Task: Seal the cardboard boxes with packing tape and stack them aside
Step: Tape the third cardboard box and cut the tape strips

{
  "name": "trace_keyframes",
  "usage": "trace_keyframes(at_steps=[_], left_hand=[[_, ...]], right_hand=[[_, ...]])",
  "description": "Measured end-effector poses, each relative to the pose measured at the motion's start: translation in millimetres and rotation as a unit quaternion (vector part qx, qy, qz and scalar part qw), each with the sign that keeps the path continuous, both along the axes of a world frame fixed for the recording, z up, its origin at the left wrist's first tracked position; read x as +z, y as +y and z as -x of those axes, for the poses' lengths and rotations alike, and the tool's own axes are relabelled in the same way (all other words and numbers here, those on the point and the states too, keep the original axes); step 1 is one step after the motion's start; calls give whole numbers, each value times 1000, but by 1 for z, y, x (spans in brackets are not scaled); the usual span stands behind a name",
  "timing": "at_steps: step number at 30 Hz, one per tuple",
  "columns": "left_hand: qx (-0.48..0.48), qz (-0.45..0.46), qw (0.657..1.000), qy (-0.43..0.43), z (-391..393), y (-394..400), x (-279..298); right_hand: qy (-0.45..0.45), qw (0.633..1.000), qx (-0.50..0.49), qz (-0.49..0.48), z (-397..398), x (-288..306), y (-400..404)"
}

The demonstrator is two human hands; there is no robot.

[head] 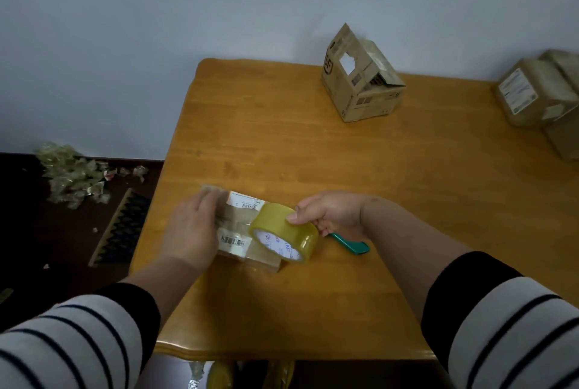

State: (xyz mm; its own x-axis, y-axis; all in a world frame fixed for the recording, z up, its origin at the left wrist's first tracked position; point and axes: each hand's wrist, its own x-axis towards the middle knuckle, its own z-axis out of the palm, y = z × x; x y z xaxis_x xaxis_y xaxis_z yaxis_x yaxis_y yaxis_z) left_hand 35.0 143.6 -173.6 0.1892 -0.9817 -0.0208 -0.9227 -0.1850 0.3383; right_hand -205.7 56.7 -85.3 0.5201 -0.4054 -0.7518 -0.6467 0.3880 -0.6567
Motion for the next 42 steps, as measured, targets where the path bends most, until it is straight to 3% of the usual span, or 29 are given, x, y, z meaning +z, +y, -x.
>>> trace_keyframes(at_steps=[2,5,12,19,28,33,42], left_hand=[[-47,-52,997,19,7,11,-12],[-97,-110,989,-32,5,16,-27],[-127,-173,975,-63,1,8,-22],[-128,-241,959,-78,2,4,-12],[-83,-260,959,-68,31,7,-6],[-53,-264,961,-67,37,11,-7],[-49,-264,962,-57,42,12,0]], right_hand=[[2,1000,-8,14,-2,1,3],[32,998,-27,42,-2,3,8],[55,990,-74,108,-5,8,18],[69,986,-54,142,-8,13,13],[79,992,9,100,24,10,-11],[137,975,101,140,43,7,-25],[141,971,136,140,49,-9,-27]])
